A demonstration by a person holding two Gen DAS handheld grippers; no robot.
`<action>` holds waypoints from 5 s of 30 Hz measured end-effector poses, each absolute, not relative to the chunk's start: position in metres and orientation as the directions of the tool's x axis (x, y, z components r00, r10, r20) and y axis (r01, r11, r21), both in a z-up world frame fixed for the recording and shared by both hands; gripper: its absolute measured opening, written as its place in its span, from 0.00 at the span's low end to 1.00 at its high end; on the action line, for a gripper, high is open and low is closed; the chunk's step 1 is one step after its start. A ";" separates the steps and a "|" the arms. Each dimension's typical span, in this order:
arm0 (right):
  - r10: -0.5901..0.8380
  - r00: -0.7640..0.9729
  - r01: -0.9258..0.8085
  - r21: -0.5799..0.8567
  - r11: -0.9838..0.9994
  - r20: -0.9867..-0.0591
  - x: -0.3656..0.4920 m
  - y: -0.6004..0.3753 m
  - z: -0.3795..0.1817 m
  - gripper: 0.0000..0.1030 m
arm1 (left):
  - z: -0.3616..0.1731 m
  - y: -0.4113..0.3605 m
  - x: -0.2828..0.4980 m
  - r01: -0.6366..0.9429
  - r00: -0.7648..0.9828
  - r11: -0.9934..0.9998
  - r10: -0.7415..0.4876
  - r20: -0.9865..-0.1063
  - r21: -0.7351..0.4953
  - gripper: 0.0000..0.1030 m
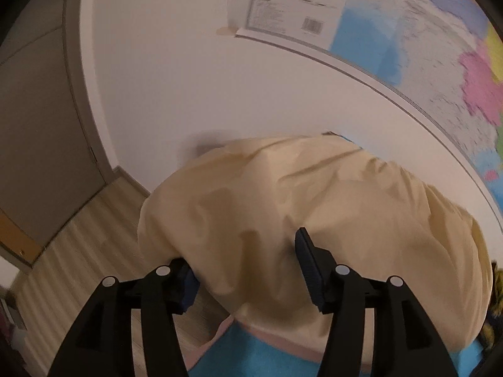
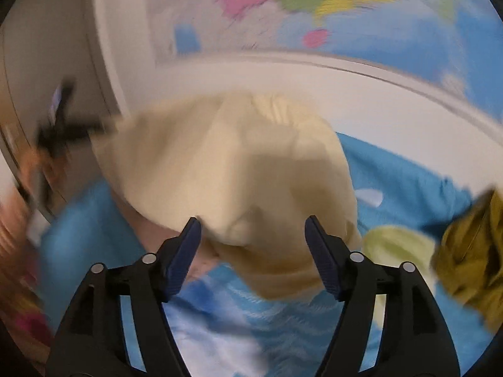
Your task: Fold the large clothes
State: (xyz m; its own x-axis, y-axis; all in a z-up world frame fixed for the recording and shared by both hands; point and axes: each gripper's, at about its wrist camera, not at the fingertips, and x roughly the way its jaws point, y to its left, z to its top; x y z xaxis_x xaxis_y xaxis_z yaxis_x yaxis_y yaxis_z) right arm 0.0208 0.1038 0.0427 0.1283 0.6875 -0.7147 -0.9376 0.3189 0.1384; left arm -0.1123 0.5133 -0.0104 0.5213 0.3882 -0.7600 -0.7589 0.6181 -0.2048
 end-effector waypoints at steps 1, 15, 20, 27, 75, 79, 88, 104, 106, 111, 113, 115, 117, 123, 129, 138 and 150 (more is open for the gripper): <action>0.661 0.157 -0.949 0.073 0.307 -0.734 0.014 0.112 0.033 0.76 | -0.012 0.517 -0.111 -0.764 0.519 0.611 0.388 -0.762 -0.209 0.51; 0.636 0.318 -0.943 -0.169 0.286 -0.703 0.006 0.091 0.043 0.34 | 0.021 0.485 -0.138 -0.590 0.651 0.767 0.266 -0.712 -0.253 0.54; 0.669 0.315 -0.948 -0.190 0.255 -0.674 0.000 0.105 0.050 0.48 | 0.059 0.454 -0.175 -0.459 0.798 0.824 0.219 -0.562 -0.330 0.54; 0.638 0.142 -0.990 -0.117 0.082 -0.757 -0.037 0.131 0.023 0.34 | 0.038 0.364 -0.120 -0.279 0.789 0.931 0.083 -0.609 -0.235 0.62; 0.809 0.048 -0.908 0.312 0.281 -0.586 -0.018 0.059 0.066 0.94 | 0.009 0.235 -0.130 -0.553 0.688 0.833 0.457 -0.563 0.000 0.93; 0.810 0.037 -0.898 0.336 0.283 -0.586 -0.018 0.054 0.065 0.94 | 0.009 0.230 -0.137 -0.588 0.666 0.809 0.488 -0.565 0.006 0.93; 0.814 0.041 -0.899 0.334 0.282 -0.579 -0.025 0.042 0.068 0.94 | 0.012 0.217 -0.148 -0.614 0.653 0.789 0.510 -0.559 0.003 0.93; 0.822 0.059 -0.903 0.320 0.286 -0.567 -0.032 0.017 0.074 0.94 | 0.009 0.190 -0.152 -0.631 0.632 0.775 0.540 -0.556 0.035 0.93; 0.823 0.063 -0.905 0.315 0.285 -0.565 -0.032 0.014 0.075 0.95 | 0.011 0.187 -0.154 -0.636 0.631 0.771 0.544 -0.553 0.032 0.93; 0.825 0.054 -0.904 0.324 0.280 -0.562 -0.032 0.006 0.075 0.94 | 0.013 0.182 -0.155 -0.642 0.630 0.766 0.552 -0.547 0.033 0.93; 0.824 0.054 -0.902 0.326 0.282 -0.564 -0.033 0.004 0.075 0.94 | 0.012 0.179 -0.154 -0.641 0.630 0.767 0.550 -0.549 0.033 0.93; 0.825 0.047 -0.901 0.333 0.278 -0.564 -0.032 0.001 0.074 0.94 | 0.012 0.177 -0.154 -0.640 0.629 0.768 0.549 -0.550 0.035 0.93; 0.824 0.046 -0.901 0.333 0.278 -0.565 -0.032 -0.001 0.073 0.94 | 0.012 0.174 -0.155 -0.644 0.625 0.764 0.553 -0.552 0.037 0.93; 0.824 0.037 -0.901 0.338 0.273 -0.566 -0.033 -0.008 0.072 0.95 | 0.011 0.169 -0.156 -0.647 0.620 0.762 0.554 -0.556 0.038 0.93; 0.828 0.036 -0.901 0.340 0.269 -0.560 -0.033 -0.013 0.072 0.95 | 0.009 0.161 -0.156 -0.644 0.619 0.764 0.552 -0.559 0.042 0.93; 0.833 0.031 -0.897 0.352 0.267 -0.552 -0.031 -0.020 0.072 0.95 | 0.007 0.152 -0.156 -0.645 0.610 0.763 0.553 -0.568 0.050 0.93; 0.830 0.035 -0.895 0.351 0.273 -0.557 -0.031 -0.026 0.074 0.95 | 0.007 0.152 -0.155 -0.643 0.611 0.765 0.549 -0.570 0.047 0.93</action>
